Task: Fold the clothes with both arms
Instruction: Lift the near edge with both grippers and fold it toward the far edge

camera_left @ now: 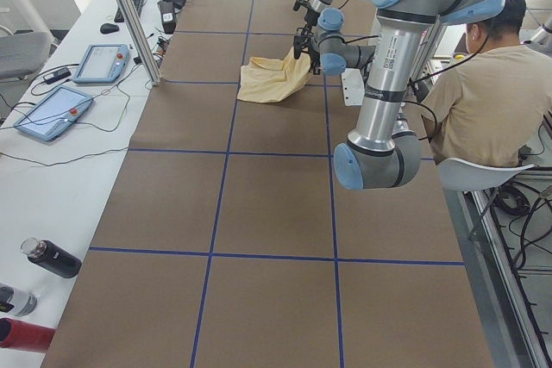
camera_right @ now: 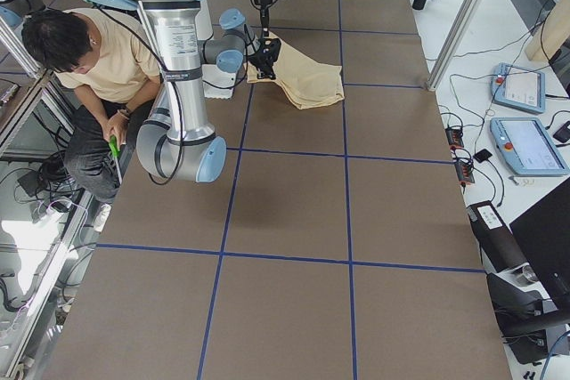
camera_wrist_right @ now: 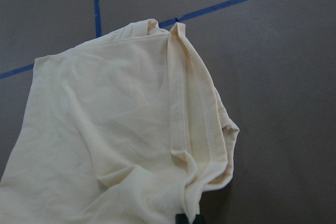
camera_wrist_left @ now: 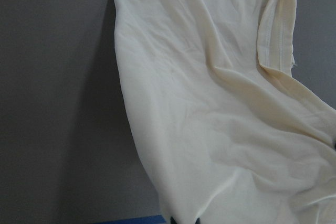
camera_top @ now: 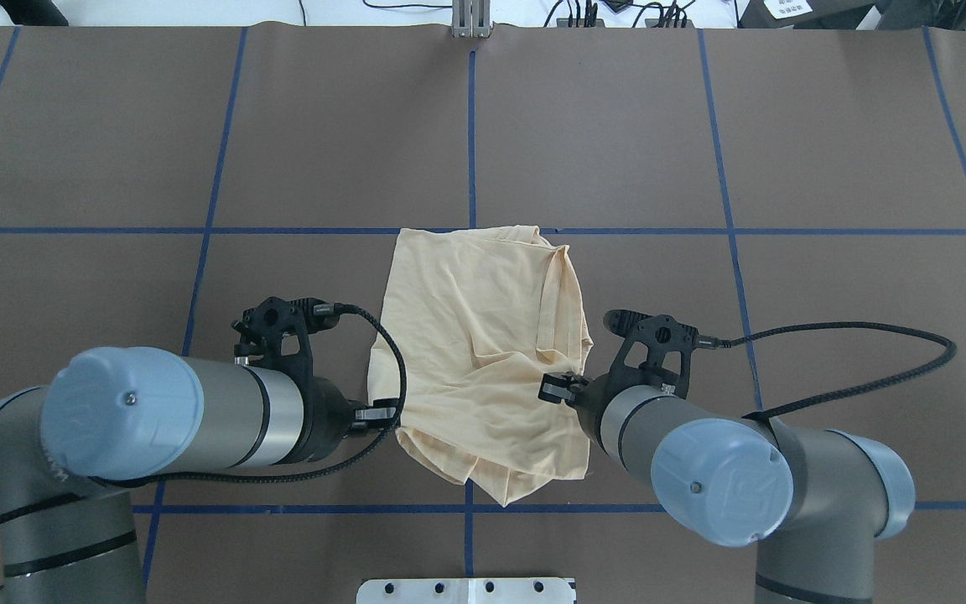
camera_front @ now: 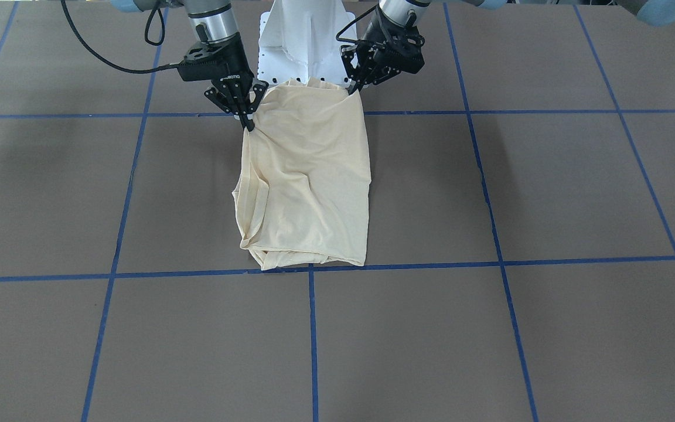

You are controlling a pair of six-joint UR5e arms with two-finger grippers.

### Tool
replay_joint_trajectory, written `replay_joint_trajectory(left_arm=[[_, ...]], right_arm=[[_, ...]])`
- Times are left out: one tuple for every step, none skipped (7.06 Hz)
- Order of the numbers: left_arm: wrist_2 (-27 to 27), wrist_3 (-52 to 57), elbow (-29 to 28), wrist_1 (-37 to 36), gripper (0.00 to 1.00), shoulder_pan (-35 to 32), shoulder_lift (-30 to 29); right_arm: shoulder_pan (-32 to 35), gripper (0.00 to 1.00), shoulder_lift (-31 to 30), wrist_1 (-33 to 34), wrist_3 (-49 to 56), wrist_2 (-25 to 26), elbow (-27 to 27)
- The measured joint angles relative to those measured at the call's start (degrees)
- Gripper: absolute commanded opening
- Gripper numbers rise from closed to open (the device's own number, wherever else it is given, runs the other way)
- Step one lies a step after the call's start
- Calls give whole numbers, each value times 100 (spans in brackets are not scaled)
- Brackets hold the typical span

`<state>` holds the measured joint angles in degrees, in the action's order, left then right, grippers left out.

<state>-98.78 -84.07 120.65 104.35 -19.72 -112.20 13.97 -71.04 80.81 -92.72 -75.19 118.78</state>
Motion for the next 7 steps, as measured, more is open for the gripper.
replay_joint_trajectory(left_arm=[[0,148,-208,-7,0,-258,-199],[1,325,-373,-8,0,-508,-347],[5,494,-564,-5,0,-747,-499],[9,648,-865,-1,0,-975,-721],[15,787,-1248,13,0,-1169,-959],[71,892,-1668,47,0,-1313,-1183],[195,941,-2097,105,0,-1393,-1394]], right_arm=[[251,0,237,3,79,-5,-284],[498,0,439,3,173,-29,-559],[713,0,581,-3,280,-65,-792],[880,0,714,-8,371,-82,-1004],[1013,0,882,-13,426,-89,-1231],[1120,0,1077,-24,472,-91,-1514],[1213,6,1248,-40,531,-94,-1816]])
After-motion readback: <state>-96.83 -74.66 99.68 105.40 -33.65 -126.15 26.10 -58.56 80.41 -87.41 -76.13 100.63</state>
